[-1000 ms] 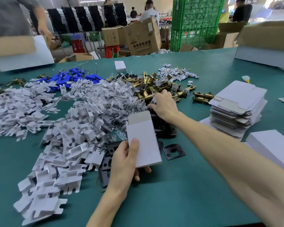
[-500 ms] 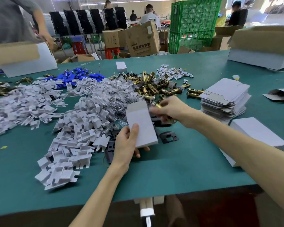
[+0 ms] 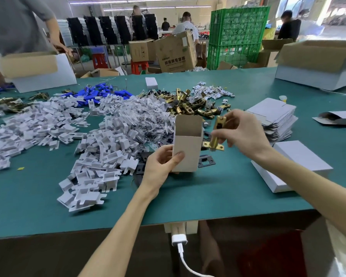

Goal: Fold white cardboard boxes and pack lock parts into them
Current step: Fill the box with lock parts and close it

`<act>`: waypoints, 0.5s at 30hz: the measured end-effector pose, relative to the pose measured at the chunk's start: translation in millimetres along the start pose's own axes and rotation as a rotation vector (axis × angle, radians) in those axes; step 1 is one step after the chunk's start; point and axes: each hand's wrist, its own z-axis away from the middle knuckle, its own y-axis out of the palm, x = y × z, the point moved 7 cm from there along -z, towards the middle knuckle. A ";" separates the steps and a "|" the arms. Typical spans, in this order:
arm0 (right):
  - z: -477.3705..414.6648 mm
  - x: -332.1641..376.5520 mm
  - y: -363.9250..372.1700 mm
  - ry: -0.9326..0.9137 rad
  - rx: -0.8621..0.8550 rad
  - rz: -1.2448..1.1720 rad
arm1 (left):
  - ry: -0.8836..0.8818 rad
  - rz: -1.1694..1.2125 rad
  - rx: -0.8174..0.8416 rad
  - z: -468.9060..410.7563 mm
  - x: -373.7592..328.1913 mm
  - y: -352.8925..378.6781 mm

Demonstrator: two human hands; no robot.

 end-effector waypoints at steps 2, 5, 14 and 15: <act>1.7 20.5 -8.1 -0.112 -0.091 0.003 | -0.012 -0.050 0.018 1.1 0.6 2.9; 0.2 45.7 -9.9 -0.190 -0.140 0.019 | -0.022 -0.092 0.046 2.2 0.7 7.1; -8.3 57.0 13.3 -0.220 -0.117 0.135 | 0.001 -0.023 0.169 1.6 -1.2 14.1; -9.1 56.4 13.7 -0.222 -0.108 0.170 | 0.008 -0.015 0.172 1.3 -1.6 14.4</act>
